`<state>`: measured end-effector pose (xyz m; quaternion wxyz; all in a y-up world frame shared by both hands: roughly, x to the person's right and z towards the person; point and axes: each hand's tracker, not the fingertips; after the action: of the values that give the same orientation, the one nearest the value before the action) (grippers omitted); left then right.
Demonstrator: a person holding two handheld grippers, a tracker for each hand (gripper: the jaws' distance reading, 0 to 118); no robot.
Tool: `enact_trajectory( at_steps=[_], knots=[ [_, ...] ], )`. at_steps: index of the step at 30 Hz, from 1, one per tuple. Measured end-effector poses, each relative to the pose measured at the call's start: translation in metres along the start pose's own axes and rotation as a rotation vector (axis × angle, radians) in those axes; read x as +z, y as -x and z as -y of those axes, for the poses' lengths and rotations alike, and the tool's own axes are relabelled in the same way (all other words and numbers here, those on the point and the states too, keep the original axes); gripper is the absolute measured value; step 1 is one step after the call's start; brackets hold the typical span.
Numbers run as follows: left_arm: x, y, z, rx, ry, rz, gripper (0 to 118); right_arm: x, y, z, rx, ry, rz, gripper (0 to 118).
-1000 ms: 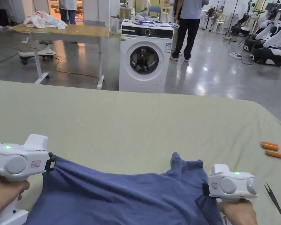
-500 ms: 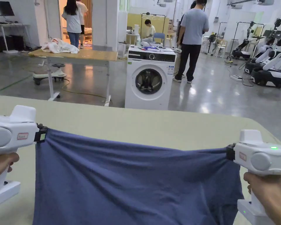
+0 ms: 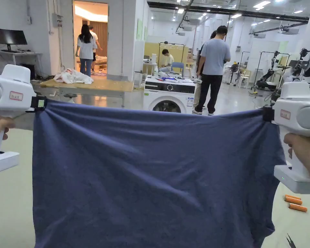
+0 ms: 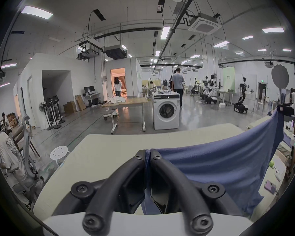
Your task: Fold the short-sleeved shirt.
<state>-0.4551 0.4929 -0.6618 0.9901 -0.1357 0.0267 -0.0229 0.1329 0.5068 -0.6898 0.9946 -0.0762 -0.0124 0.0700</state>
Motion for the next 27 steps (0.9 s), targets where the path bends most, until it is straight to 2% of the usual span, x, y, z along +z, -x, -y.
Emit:
enact_trajectory(
  at_steps=[8,15,19,27],
  knots=[
    [-0.016,0.005,-0.070,0.012,-0.056,-0.017,0,-0.027,0.000,-0.074,0.018,-0.065,0.032,3],
    [-0.040,-0.003,-0.111,-0.016,-0.097,-0.047,0,-0.061,-0.005,-0.123,-0.004,-0.106,0.043,3],
    [-0.054,-0.007,-0.120,-0.010,-0.122,-0.077,0,-0.081,-0.005,-0.133,0.024,-0.129,0.047,3],
    [-0.083,-0.014,-0.095,-0.041,-0.087,-0.108,0,-0.107,0.001,-0.104,0.052,-0.136,0.041,3]
  ],
)
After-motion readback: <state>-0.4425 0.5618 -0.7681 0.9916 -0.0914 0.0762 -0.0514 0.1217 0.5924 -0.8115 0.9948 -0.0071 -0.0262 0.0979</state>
